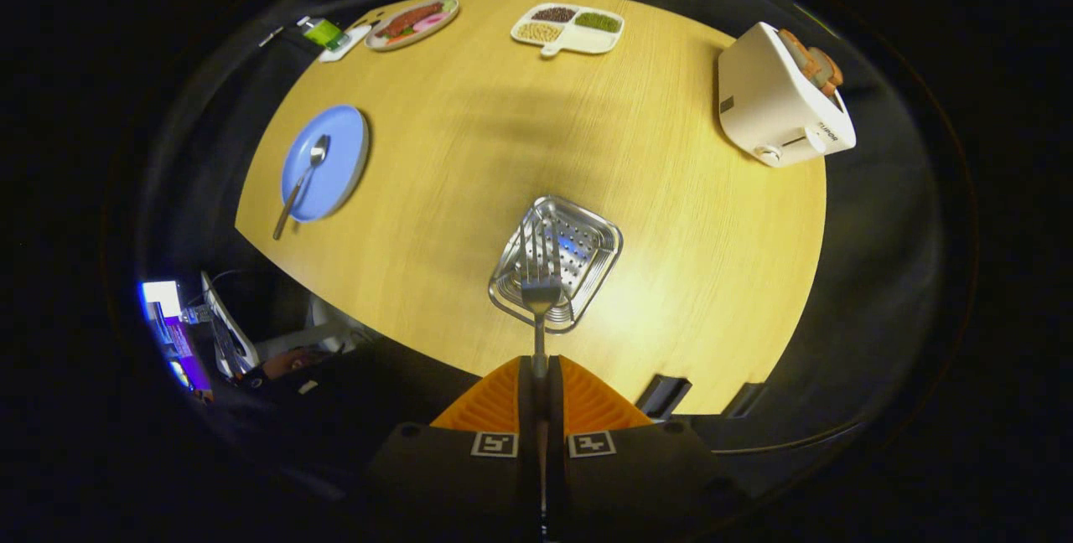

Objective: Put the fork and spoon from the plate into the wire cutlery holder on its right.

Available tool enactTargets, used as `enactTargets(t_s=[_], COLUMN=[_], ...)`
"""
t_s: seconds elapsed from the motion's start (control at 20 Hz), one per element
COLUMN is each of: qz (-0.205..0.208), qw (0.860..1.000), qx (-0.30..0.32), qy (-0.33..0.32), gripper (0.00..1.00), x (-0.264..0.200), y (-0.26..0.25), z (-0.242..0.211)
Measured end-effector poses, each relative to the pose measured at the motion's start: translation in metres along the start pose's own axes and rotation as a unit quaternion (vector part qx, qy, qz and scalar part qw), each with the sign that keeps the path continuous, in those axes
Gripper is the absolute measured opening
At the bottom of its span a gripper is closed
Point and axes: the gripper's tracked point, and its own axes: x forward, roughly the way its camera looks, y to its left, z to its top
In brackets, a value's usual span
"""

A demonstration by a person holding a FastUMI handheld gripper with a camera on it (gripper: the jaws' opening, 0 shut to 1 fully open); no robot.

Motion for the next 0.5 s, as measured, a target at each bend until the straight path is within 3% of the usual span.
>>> enactTargets(t_s=[0.3,0.5], qz=[-0.015,-0.015], qw=[0.995,0.992], qx=[0.004,0.008], qy=[0.097,0.122], gripper=[0.07,0.08], x=[0.035,0.045], y=[-0.008,-0.006], z=[0.017,0.035])
